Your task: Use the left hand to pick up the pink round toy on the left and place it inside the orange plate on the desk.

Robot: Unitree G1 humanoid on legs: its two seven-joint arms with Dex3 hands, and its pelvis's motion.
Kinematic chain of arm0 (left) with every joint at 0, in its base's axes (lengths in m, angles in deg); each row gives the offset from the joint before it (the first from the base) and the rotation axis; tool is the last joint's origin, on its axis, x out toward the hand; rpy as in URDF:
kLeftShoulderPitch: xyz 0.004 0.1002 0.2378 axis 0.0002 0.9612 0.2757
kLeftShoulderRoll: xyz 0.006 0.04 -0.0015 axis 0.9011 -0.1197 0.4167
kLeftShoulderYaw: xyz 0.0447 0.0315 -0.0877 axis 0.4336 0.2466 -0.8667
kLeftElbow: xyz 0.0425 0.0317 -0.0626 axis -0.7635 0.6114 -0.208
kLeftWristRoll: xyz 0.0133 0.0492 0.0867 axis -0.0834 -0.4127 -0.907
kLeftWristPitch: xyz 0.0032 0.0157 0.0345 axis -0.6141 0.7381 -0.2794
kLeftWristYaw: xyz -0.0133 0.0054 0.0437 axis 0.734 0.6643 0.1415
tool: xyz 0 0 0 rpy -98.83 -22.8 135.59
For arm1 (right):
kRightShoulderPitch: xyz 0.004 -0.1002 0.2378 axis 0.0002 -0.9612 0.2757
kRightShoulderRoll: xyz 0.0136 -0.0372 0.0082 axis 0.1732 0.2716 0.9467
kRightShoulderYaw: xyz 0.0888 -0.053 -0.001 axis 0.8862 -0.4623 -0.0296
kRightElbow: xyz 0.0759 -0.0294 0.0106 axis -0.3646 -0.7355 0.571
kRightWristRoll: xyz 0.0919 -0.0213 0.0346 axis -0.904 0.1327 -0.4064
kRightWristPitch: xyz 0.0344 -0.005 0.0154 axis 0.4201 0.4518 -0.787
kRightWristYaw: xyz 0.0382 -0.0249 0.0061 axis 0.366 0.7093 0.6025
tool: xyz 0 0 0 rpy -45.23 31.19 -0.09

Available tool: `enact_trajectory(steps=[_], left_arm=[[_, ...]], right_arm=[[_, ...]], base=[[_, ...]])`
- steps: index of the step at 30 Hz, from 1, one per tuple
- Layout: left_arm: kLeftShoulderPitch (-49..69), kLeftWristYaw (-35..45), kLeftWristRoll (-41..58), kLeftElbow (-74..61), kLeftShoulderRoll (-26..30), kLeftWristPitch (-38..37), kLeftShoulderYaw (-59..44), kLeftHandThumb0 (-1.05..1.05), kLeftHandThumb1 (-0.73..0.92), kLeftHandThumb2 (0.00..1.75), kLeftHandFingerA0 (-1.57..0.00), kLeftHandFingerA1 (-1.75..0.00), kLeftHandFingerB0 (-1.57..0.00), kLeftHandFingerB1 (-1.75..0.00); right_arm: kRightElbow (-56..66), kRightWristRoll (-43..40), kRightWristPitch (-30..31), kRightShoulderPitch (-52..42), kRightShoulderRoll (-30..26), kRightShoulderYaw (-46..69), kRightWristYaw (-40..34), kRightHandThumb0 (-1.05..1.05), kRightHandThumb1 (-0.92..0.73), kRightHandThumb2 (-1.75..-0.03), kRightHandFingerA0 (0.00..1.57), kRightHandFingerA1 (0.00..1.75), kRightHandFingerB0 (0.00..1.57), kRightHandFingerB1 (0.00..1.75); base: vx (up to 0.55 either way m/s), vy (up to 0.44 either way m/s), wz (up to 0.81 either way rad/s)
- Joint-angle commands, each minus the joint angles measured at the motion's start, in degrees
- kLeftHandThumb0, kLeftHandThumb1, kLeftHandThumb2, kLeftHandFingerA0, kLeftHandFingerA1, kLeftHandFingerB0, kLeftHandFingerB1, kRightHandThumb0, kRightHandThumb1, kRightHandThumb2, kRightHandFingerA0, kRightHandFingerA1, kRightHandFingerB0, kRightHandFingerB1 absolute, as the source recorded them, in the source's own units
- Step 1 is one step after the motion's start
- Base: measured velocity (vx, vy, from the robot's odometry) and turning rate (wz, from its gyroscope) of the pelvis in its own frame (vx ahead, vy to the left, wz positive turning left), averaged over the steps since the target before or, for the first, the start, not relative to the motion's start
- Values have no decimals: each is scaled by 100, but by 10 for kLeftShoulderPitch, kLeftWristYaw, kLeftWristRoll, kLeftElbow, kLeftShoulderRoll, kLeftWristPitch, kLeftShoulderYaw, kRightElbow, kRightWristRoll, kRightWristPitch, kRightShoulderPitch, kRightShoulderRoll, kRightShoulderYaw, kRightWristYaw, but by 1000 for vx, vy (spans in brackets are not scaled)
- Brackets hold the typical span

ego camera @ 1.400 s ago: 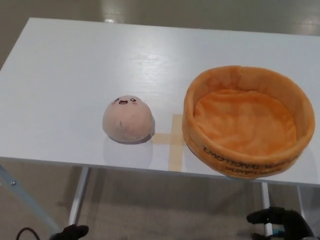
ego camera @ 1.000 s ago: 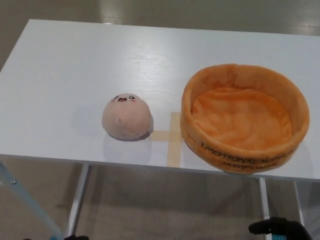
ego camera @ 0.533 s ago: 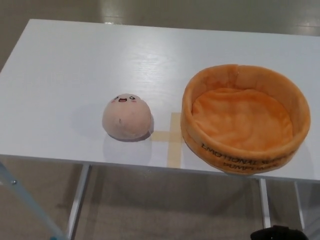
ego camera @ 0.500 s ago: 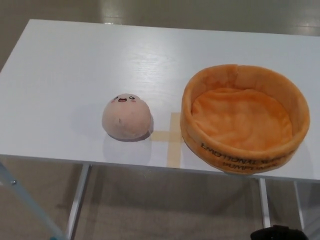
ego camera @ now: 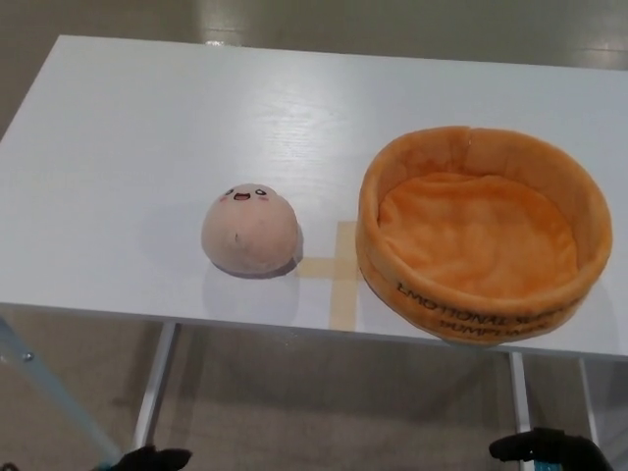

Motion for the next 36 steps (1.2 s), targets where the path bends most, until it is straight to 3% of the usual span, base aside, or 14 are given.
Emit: enact_trajectory(steps=[1,9,10,11,12,17,18,19,20,25,27,29,30,36], left_arm=[[115,209,134,-322,116,-80,40,-56,47,55,-31,-31,-35,-33],[133,216,193,-473,154,-82,41,-57,46,55,-26,-31,-29,-31],[136,215,205,-501,159,-77,36,-29,20,83,-9,-52,-10,-50],[136,214,213,-516,162,-74,33,-29,20,83,-9,-52,-10,-50],[135,213,229,-539,165,-72,26,-63,40,70,-8,-37,-19,-38],[114,190,274,-574,148,-72,-12,-59,39,69,-7,-26,-15,-38],[104,178,277,-572,133,-81,-20,-30,23,82,-2,-51,0,-46],[94,164,278,-570,116,-91,-29,-30,23,82,-2,-51,0,-46],[84,155,274,-569,106,-95,-38,-62,41,69,-6,-30,-13,-36],[19,115,250,-576,68,-64,-86,-61,40,74,-7,-23,-10,-29],[-10,118,244,-566,60,-58,-96,-57,46,55,-5,-20,-12,-23],[-48,115,223,-551,49,-40,-106,-60,42,57,-2,-20,-11,-25],[-73,112,204,-541,46,-24,-109,-68,43,74,0,-2,-13,-25],[-197,102,95,-433,38,-19,-96,-64,41,75,0,0,-5,-19]], right_arm=[[-5,3,0,2,-7,-2,-8,-13,-56,-60,66,90,63,79],[-4,-4,2,4,-6,3,-1,-12,-57,-60,64,90,61,78],[-5,-3,2,4,-6,2,-2,-12,-57,-59,64,88,61,77],[-5,-1,2,5,-6,1,-3,-12,-57,-59,64,88,61,77],[-5,2,3,5,-7,-2,-2,-14,-58,-59,63,87,61,76],[-6,0,4,8,-6,-1,-3,-12,-57,-59,67,90,64,78],[-6,0,4,9,-6,0,-2,-14,-56,-60,66,89,64,78],[-7,0,4,9,-6,0,-1,-14,-56,-60,66,89,64,78],[-7,0,3,9,-6,0,1,-14,-56,-60,64,88,63,78],[-7,-4,8,11,-5,3,3,-13,-56,-59,63,87,62,77],[-8,0,7,12,-4,0,0,-13,-56,-60,65,87,63,77],[-8,2,7,12,-4,-2,0,-13,-56,-60,64,87,64,77],[-8,2,8,12,-3,-2,-1,-13,-57,-59,64,87,64,77],[-9,3,9,15,-6,-5,2,-14,-56,-60,64,86,64,77]], base=[[0,0,0],[0,0,0],[0,0,0],[0,0,0],[0,0,0],[0,0,0],[0,0,0],[0,0,0],[0,0,0],[0,0,0],[0,0,0],[0,0,0],[0,0,0],[0,0,0]])
